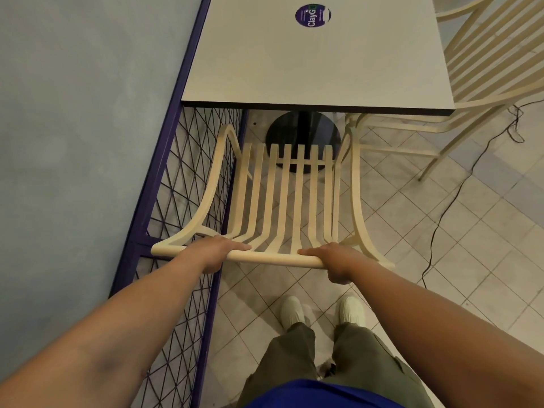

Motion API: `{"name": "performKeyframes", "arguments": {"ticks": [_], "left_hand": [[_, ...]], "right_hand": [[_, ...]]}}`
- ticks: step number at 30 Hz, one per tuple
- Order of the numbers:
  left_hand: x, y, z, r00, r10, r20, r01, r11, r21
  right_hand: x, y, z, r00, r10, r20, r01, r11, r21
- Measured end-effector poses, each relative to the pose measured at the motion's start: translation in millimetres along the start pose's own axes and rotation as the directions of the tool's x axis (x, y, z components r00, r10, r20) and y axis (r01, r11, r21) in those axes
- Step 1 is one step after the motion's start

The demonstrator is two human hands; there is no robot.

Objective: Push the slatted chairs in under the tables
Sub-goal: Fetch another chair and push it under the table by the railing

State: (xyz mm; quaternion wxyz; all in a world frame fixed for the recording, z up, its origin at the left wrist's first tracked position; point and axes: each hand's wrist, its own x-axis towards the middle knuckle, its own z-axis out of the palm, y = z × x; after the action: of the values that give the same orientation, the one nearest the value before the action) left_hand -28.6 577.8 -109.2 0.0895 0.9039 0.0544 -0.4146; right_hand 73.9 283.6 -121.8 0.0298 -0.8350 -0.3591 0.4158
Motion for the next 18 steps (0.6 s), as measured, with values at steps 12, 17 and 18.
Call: {"name": "performKeyframes", "arguments": {"ticks": [12,17,18], "left_hand": [[1.1,-0.5,-4.2,0.999,0.011,-0.038,-0.010,1.000,0.014],[1.4,-1.6,-2.2,0.999,-0.011,-0.032,0.011,1.000,0.000],[1.5,-1.7,-2.6,0.999,-0.016,-0.029,0.016,1.000,0.000]], "right_hand": [[2.5,0.1,-7.1,1.000,-0.003,-0.012,0.003,1.000,-0.010],[1.1,1.4,-6.5,0.999,-0.003,-0.033,0.002,1.000,-0.018],[0.8,2.1,-6.7,0.999,-0.002,-0.037,0.001,1.000,-0.022]]}}
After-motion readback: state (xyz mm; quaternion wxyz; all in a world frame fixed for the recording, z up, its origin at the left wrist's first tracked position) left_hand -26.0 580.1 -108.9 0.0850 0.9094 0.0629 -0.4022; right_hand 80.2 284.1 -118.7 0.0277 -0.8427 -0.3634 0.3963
